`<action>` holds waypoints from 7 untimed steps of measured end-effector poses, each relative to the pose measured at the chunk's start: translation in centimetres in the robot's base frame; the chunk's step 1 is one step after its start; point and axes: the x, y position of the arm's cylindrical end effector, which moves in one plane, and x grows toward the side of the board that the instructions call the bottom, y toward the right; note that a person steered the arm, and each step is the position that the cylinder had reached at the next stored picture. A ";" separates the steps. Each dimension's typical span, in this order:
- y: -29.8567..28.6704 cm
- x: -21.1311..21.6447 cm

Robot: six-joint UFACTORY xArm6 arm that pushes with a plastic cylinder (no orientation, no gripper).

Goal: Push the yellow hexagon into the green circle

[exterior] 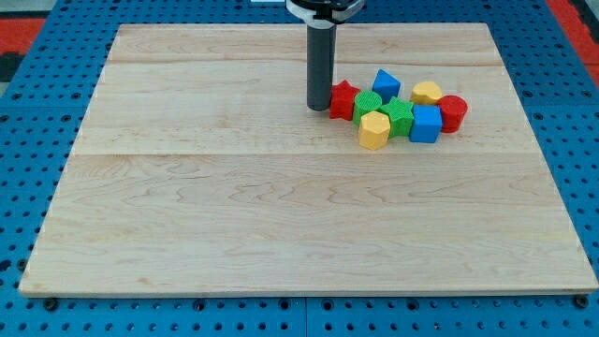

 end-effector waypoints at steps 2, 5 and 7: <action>1.1 0.9; 2.3 6.6; 5.6 8.9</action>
